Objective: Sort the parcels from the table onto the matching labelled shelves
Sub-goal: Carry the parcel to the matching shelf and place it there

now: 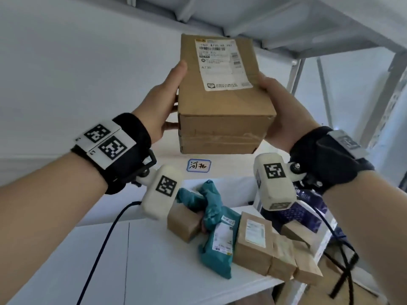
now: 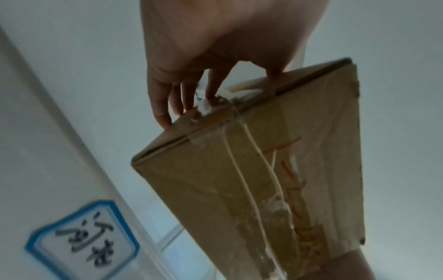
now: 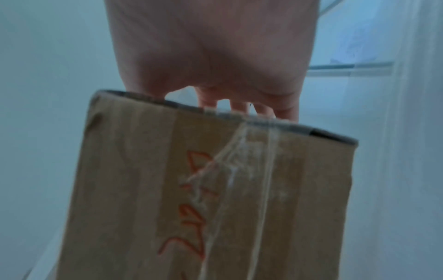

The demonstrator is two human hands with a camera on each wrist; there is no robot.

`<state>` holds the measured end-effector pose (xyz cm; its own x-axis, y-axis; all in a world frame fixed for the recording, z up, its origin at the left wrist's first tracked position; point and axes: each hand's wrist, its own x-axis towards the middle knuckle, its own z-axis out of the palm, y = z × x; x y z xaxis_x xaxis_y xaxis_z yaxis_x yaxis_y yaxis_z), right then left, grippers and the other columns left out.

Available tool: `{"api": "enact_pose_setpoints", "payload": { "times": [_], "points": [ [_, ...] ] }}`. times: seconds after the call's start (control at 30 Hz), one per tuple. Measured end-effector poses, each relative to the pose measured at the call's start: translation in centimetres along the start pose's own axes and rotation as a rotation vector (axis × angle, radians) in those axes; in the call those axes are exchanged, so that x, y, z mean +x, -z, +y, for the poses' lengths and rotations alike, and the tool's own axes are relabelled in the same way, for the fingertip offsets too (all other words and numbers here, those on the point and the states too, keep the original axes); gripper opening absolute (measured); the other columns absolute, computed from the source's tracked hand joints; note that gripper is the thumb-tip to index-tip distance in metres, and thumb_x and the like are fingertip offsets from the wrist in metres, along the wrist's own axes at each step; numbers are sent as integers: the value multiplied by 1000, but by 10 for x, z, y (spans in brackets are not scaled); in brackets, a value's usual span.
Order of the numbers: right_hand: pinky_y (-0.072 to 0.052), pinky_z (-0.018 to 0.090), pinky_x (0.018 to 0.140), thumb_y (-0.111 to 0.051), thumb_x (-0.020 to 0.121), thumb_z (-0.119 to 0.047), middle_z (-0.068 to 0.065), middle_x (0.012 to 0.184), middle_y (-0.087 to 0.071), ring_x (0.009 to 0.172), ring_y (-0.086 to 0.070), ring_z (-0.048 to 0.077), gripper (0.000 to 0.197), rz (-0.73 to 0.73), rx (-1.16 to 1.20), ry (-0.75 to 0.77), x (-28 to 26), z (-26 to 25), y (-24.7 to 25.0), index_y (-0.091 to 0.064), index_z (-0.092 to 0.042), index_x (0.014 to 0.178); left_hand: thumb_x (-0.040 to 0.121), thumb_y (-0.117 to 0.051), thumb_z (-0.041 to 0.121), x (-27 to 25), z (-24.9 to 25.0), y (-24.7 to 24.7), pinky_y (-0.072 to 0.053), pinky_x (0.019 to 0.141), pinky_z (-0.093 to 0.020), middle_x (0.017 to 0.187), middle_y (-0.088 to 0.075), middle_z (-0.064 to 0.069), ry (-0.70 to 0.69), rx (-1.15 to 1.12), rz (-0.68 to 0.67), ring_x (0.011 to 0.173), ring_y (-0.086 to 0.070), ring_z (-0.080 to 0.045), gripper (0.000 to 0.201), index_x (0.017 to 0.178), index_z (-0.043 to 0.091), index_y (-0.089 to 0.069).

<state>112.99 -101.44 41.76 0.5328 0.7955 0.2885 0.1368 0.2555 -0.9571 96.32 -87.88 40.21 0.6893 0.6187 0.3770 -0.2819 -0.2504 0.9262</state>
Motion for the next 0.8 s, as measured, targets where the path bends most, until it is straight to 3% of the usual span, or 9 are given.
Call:
{"api": "enact_pose_setpoints", "payload": {
  "times": [0.1, 0.17, 0.23, 0.3, 0.37, 0.5, 0.57, 0.67, 0.8],
  "points": [
    [-37, 49, 111, -77, 64, -51, 8, 137, -61, 122, -58, 25, 66, -30, 53, -42, 30, 5, 0, -68, -25, 123, 88, -34, 69, 11, 1, -3, -47, 68, -27, 97, -72, 7, 28, 25, 128, 87, -63, -14, 48, 98, 36, -68],
    [-37, 47, 110, -76, 63, -48, 7, 138, -60, 113, -59, 24, 65, -34, 94, -62, 47, 9, -1, -68, -24, 123, 89, -33, 68, 18, 1, -6, -46, 65, -26, 77, -69, 12, 44, 38, 183, 76, -60, -11, 47, 92, 35, -66],
    [-44, 47, 104, -73, 65, -46, 7, 135, -63, 117, -63, 25, 64, -32, 134, -104, 62, 13, 1, -67, -23, 124, 90, -33, 67, 24, -1, -10, -45, 64, -26, 68, -63, 13, 66, 58, 204, 69, -56, -8, 44, 93, 35, -63],
    [-51, 48, 96, -71, 68, -45, 7, 129, -67, 118, -64, 27, 59, -38, 148, -154, 73, 18, 3, -68, -22, 122, 90, -35, 65, 29, -5, -13, -47, 68, -28, 77, -62, 11, 85, 79, 200, 73, -57, -9, 41, 99, 35, -62],
    [-55, 46, 89, -69, 72, -43, 6, 116, -70, 106, -67, 27, 52, -37, 140, -203, 82, 23, 3, -69, -21, 118, 91, -38, 63, 32, -8, -15, -49, 73, -29, 85, -64, 10, 102, 96, 186, 80, -59, -11, 37, 103, 38, -62],
    [-60, 37, 70, -64, 79, -40, 4, 104, -66, 93, -64, 25, 35, -53, 175, -270, 92, 34, -1, -68, -23, 110, 93, -39, 58, 37, -14, -21, -49, 88, -32, 98, -68, 12, 133, 133, 210, 94, -62, -12, 32, 98, 39, -65],
    [-59, 41, 79, -64, 79, -40, 5, 107, -68, 96, -64, 26, 37, -51, 202, -276, 97, 38, -2, -68, -21, 111, 93, -40, 57, 40, -13, -24, -48, 90, -33, 101, -68, 11, 140, 145, 232, 98, -62, -12, 31, 94, 39, -64],
    [-53, 47, 92, -66, 72, -41, 5, 128, -68, 113, -65, 24, 49, -54, 231, -301, 103, 43, -2, -70, -22, 117, 92, -39, 61, 42, -13, -26, -49, 87, -32, 105, -68, 9, 149, 157, 254, 100, -62, -13, 32, 93, 40, -64],
    [-51, 51, 95, -67, 67, -43, 6, 109, -67, 105, -66, 25, 46, -50, 231, -333, 108, 48, 0, -72, -23, 108, 89, -40, 64, 46, -16, -24, -48, 97, -38, 114, -67, 3, 179, 139, 282, 112, -61, -20, 35, 96, 39, -63]
  ]
}}
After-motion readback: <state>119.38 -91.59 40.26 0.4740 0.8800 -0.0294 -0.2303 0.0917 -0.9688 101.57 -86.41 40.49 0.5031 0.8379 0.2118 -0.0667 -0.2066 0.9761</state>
